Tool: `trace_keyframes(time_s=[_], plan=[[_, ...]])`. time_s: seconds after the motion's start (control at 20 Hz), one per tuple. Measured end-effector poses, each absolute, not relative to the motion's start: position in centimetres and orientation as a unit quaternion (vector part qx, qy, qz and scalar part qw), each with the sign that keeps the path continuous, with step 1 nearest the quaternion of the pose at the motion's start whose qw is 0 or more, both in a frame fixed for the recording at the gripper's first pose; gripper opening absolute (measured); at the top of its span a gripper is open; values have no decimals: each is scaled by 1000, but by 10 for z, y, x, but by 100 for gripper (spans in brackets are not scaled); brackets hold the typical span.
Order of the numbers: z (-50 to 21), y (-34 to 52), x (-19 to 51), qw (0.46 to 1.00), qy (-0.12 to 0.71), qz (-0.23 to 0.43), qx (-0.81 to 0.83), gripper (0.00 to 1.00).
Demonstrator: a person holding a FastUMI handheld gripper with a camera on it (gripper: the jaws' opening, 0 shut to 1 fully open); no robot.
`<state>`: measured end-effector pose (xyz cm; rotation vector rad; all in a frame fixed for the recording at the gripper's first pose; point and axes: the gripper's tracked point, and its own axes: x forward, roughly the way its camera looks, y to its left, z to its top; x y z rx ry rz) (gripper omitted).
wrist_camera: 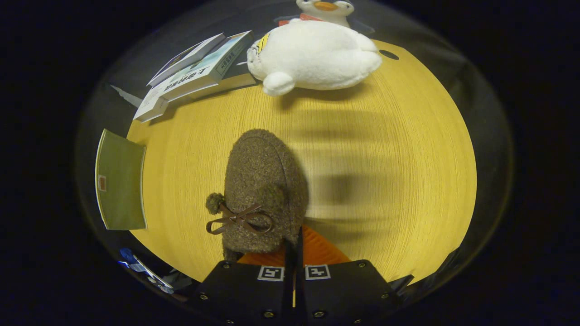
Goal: Open the storage box then place both shoes into the box .Put the left shoe in first, then the right shoe, with the right side of both shoes facing outward in a uniform manner.
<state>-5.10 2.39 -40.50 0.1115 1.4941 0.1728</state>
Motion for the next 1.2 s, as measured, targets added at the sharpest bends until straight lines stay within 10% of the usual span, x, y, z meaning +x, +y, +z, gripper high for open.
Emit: trace_keyframes(time_s=[1.2], plan=[[-233,250,-14,743,618,258,2,3]])
